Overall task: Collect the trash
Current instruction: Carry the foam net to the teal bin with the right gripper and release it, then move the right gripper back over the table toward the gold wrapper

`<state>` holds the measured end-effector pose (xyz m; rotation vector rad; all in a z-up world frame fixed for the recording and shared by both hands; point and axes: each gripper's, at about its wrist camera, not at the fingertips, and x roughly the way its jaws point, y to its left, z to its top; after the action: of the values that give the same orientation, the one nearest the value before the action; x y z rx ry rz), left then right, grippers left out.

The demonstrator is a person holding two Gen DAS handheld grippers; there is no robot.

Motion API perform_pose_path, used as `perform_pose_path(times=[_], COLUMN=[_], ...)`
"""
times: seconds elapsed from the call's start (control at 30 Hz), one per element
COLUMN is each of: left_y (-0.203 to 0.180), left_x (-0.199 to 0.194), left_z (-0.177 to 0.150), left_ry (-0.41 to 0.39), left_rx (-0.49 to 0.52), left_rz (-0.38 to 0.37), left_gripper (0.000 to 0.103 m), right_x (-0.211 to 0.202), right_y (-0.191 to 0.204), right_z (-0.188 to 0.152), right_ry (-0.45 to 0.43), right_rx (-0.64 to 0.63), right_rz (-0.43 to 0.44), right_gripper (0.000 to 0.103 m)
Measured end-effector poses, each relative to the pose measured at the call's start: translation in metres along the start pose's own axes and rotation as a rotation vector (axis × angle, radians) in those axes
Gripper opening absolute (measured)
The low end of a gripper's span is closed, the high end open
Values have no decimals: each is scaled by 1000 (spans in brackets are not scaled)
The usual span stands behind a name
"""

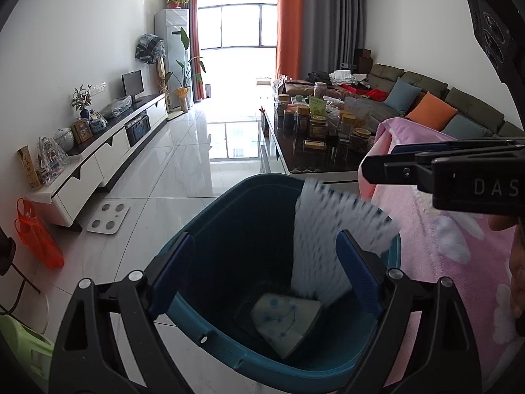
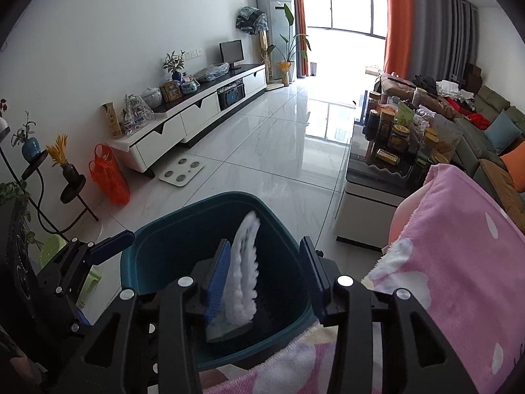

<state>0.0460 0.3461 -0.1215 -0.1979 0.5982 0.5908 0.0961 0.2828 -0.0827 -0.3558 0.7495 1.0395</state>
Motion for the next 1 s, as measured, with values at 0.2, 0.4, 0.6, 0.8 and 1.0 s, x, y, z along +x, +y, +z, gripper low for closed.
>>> perform_pose_path(times=[0.2, 0.4, 0.6, 0.8, 1.0], left_y=[7, 4, -10, -52, -119], left_x=[-20, -69, -106, -137, -167], left_z=[4, 12, 36, 50, 51], left_ry=[-44, -137, -225, -285, -318], left_rx=[-36, -55, -73, -45, 53], left_rz=[23, 31, -3, -85, -196], left_gripper=[95, 97, 97, 97, 97], right_x=[-24, -70, -128, -181, -226], right_y=[-21, -40, -48, -61, -77], right_z=[-1, -17, -47, -84, -124], right_ry=[-62, -162, -282, -369, -415], right_rx=[76, 127, 136, 142, 183], right_rz=[-11, -29, -93, -186, -281], right_gripper=[52, 69, 81, 87, 90])
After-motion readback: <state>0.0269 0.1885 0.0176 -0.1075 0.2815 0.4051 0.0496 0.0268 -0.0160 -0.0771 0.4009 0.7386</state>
